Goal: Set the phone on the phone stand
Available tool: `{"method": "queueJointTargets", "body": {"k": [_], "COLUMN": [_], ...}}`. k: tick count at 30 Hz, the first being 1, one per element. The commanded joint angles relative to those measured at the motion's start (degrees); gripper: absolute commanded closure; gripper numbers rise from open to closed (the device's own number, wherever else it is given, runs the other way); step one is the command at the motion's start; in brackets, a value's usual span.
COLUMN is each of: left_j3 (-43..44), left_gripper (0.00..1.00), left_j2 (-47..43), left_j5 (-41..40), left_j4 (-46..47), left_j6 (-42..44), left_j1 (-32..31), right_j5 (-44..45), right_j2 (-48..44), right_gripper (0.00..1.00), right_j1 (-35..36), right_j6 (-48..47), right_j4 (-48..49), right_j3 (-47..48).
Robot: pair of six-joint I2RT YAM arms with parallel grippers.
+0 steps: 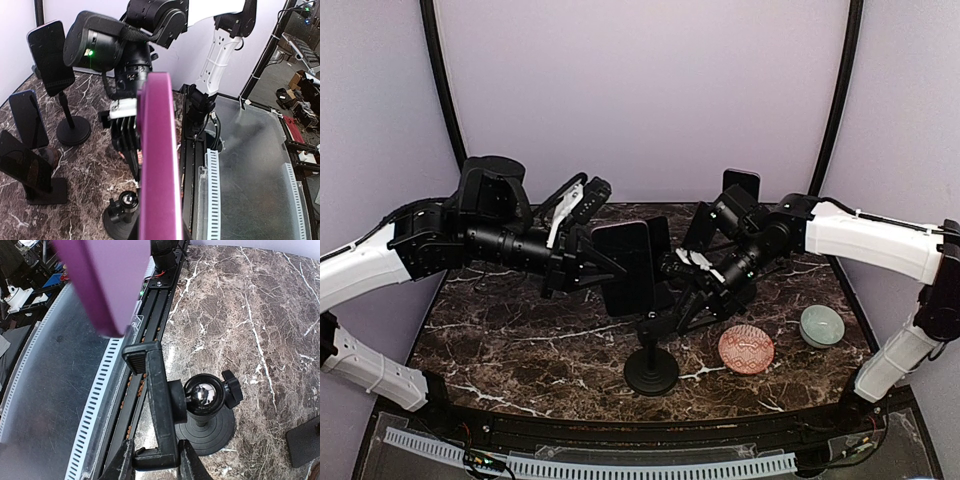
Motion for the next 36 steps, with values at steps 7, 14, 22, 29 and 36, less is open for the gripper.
{"method": "queueJointTargets", "body": {"k": [7,14,22,29,36], "left_j3": [3.89,2.89,2.15,-0.7,-1.66], "left_gripper": [1.0,1.0,1.0,1.0,1.0], "left_j2": [0.0,9.08,15.57,17.98,20.18], "left_j5": [4.58,9.53,12.78,16.79,19.26], "left_j4": [9.2,16.07,18.39,23.39,22.63], "left_j6": [-1.93,-0.98,7.31,7.61,9.41], "left_j1": [-5.29,-8.24,-7.81,-3.97,-1.57], "right_j5": [-0.6,0.91,2.24,3.13,3.72], "right_j2": [-1.01,0.65,0.67,-1.47,-4.17], "right_gripper": [1.0,1.0,1.0,1.0,1.0], "right_j1": [-0.01,-0.02,0.01,0.02,0.03], "right_j6": [2.63,3.33,5.3,5.92,5.98], "right_j4": [1.23,1.2,2.74,2.49,4.04], "right_j3": [-1.9,-0.87,-1.48,-2.42,-4.98]}}
